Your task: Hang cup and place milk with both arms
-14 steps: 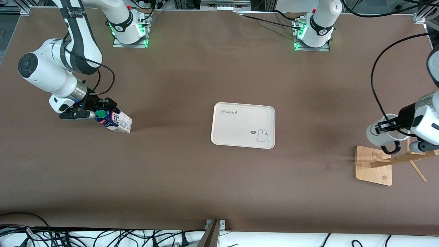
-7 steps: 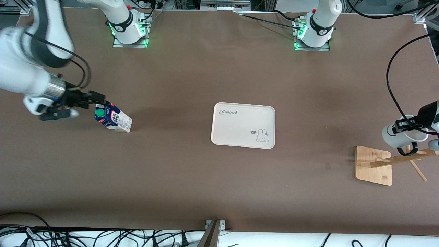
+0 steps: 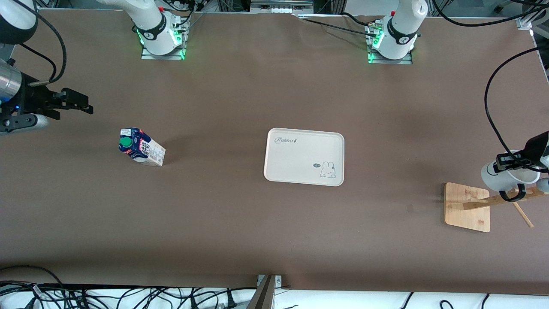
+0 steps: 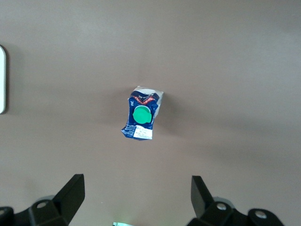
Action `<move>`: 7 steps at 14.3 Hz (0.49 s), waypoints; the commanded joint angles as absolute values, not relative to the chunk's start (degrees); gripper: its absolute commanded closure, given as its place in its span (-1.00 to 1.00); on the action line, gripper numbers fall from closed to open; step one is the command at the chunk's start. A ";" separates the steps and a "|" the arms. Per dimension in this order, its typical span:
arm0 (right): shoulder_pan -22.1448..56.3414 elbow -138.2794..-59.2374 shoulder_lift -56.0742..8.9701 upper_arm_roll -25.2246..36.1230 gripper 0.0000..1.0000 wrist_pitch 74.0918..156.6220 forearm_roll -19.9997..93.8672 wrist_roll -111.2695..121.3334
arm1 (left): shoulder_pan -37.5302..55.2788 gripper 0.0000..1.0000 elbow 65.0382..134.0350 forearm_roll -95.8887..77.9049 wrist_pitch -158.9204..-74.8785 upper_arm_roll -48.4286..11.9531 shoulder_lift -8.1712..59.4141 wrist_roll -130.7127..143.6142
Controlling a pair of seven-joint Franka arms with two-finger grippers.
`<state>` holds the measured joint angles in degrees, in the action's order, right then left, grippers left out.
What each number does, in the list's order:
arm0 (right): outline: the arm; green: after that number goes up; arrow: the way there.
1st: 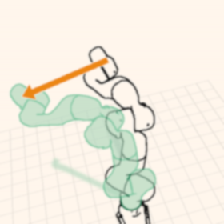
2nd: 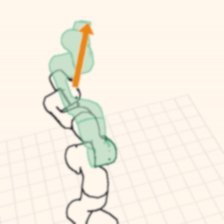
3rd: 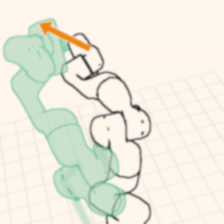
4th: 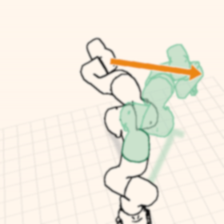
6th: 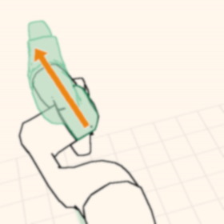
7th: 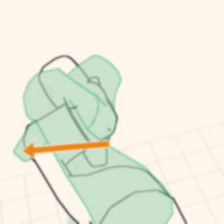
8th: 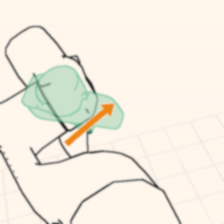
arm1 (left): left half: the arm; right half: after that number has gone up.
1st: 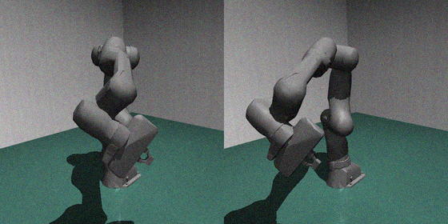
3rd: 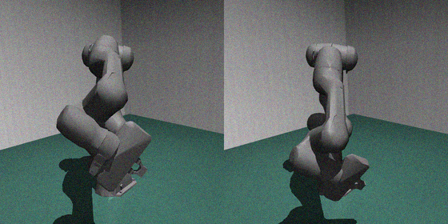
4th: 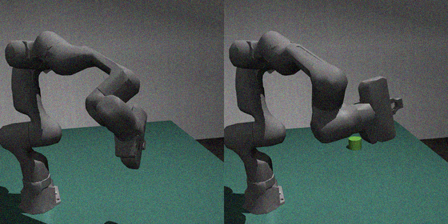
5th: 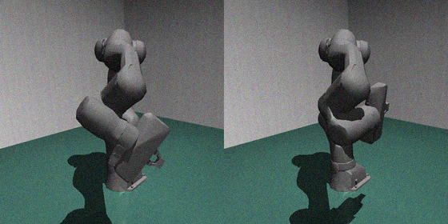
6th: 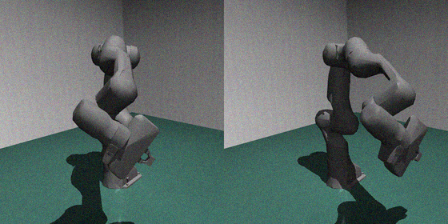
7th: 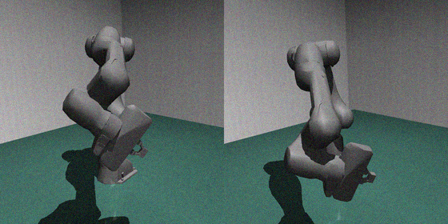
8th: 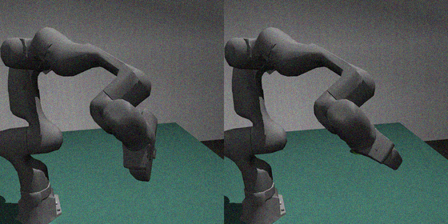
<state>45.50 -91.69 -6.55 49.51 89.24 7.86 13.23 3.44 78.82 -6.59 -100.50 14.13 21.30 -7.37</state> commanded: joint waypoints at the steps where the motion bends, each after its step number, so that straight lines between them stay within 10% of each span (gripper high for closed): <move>1: 44.57 -88.25 -7.47 50.18 -1.00 87.71 6.42 13.45 | 3.16 1.00 77.17 -7.12 -100.28 16.17 22.76 -11.85; 6: 37.91 -87.45 -10.80 46.79 -1.00 89.20 7.73 7.50 | 2.64 0.98 77.43 -6.68 -100.28 16.61 22.85 -15.20; 7: 30.75 -87.28 -10.64 40.06 -1.00 92.52 10.43 7.12 | 2.64 0.29 77.52 -6.42 -100.28 16.61 22.94 -15.38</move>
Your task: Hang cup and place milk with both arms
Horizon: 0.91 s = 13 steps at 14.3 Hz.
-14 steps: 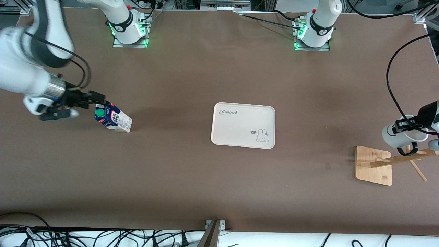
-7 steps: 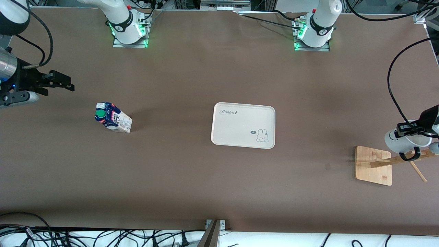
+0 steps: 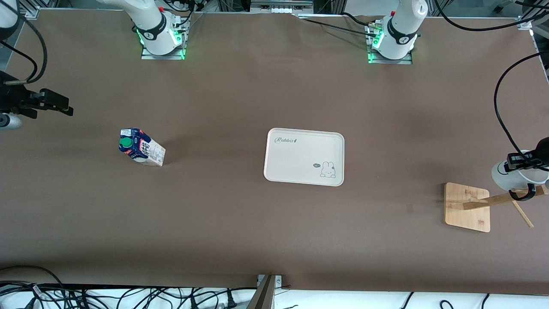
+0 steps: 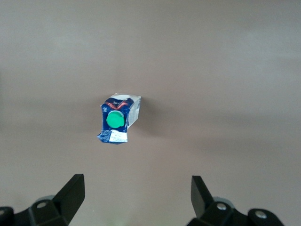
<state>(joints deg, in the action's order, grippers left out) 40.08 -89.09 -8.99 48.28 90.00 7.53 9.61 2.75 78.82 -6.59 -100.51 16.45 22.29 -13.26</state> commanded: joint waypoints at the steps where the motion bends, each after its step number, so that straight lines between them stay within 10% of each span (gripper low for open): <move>1: 22.67 -87.19 -10.11 30.85 -1.00 94.11 10.02 7.21 | 2.55 -0.99 77.61 -6.59 -100.37 16.61 23.37 -15.29; 5: 3.62 -84.29 -8.27 8.11 -1.00 92.38 3.18 7.03 | 2.90 -1.00 77.35 -6.50 -102.66 16.52 23.38 -14.59; 13: 4.04 -85.34 -6.33 4.84 -1.00 92.21 -2.90 7.37 | 9.58 -1.00 85.67 -4.84 -99.76 13.64 11.98 -12.05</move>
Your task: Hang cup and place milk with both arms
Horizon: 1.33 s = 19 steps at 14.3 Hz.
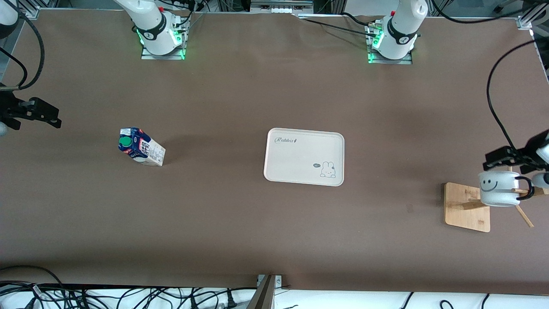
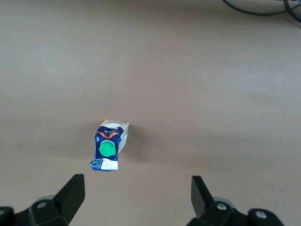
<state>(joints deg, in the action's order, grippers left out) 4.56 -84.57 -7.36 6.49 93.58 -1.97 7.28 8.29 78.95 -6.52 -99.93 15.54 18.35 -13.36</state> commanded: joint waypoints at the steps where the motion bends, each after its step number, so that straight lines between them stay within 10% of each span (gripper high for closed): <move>1: 4.13 -85.52 -6.33 4.66 -1.00 91.15 -3.34 7.99 | 8.97 -1.00 88.39 -3.70 -99.76 10.93 9.60 -10.39; 19: -3.87 -84.81 -5.89 0.87 -1.00 90.52 0.00 7.47 | -2.28 -1.00 96.77 1.14 -99.05 -2.99 3.34 -4.31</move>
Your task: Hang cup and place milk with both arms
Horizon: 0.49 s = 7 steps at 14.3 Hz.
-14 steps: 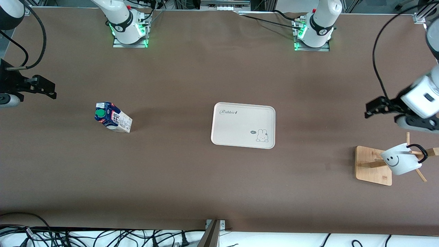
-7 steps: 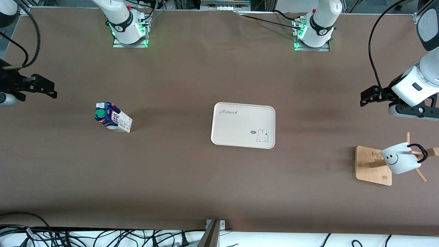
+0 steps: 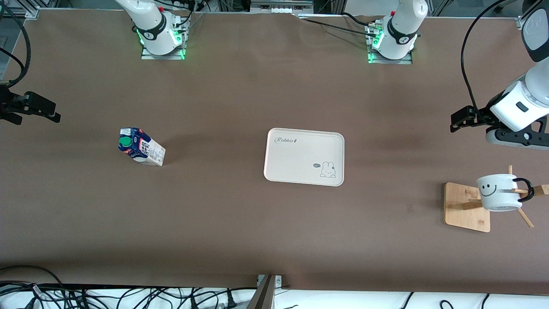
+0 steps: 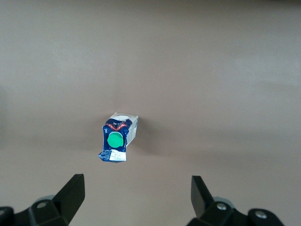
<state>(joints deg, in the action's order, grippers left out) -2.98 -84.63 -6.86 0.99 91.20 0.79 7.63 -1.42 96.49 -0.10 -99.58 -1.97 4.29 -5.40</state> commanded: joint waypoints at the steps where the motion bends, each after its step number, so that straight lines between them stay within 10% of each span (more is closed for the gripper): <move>1: -3.87 -84.81 -5.89 0.97 -1.00 90.88 -0.61 7.38 | -2.37 -1.00 96.77 1.14 -98.70 -3.08 3.34 -1.87; 7: -3.78 -84.81 -6.42 0.97 -1.00 91.15 -0.88 7.91 | -1.76 -1.00 96.59 1.05 -97.56 -3.25 3.25 3.16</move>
<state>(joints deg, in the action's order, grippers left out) -3.12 -84.65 -6.87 1.52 91.59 -0.26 7.63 -1.42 96.48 -0.10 -98.62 -2.63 4.20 1.99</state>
